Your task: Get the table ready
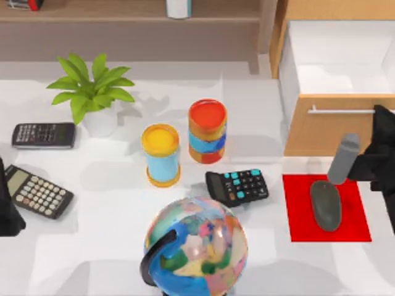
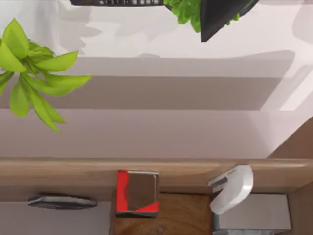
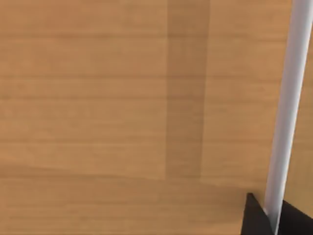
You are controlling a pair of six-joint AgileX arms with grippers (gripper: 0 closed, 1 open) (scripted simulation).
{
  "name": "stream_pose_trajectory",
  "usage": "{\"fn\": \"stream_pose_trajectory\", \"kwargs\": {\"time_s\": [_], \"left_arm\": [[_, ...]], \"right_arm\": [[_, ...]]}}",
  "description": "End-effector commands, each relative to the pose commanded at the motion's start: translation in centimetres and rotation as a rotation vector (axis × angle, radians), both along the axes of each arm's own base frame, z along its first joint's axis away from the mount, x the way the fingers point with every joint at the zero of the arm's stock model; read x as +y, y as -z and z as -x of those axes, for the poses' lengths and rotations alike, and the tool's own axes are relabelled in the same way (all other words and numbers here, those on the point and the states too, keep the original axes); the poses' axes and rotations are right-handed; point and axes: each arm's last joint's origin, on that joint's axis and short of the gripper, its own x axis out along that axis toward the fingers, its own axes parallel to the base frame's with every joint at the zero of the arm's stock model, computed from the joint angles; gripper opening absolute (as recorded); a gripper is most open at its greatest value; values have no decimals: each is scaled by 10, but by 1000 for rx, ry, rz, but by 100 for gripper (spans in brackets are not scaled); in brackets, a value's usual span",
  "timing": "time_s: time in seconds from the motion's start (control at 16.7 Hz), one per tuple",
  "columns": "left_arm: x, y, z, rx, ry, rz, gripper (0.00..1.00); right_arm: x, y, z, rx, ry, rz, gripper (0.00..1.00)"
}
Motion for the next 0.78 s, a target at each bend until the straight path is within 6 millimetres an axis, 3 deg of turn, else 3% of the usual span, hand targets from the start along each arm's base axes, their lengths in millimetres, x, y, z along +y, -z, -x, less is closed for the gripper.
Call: {"fn": "stream_pose_trajectory", "kwargs": {"time_s": [0.24,0.78], "left_arm": [[0,0,0,0,0,0,100],[0,0,0,0,0,0,100]], "right_arm": [[0,1,-4,3,3,-2,0],[0,1,-62,6,0,-1,0]]}}
